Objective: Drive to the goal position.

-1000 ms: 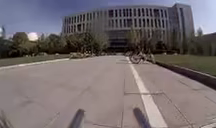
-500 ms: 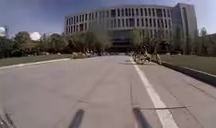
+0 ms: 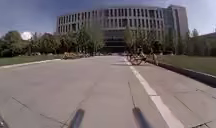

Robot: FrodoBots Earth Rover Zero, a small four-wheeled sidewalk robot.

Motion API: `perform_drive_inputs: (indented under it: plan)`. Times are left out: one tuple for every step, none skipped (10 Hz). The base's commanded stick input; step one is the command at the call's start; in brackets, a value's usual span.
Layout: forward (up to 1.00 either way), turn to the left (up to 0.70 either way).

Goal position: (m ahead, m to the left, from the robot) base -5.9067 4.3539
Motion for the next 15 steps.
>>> perform_drive_inputs:
  plan:
    - [1.00, -0.04]
    - [1.00, -0.18]
    - [1.00, -0.30]
    - [1.00, -0.09]
    - [1.00, -0.03]
    - [1.00, -0.02]
    - [1.00, -0.02]
    - [1.00, -0.02]
    - [1.00, -0.02]
    - [1.00, -0.03]
    - [1.00, -0.37]
    - [1.00, -0.32]
    - [1.00, -0.02]
    - [1.00, -0.02]
    - [1.00, -0.02]
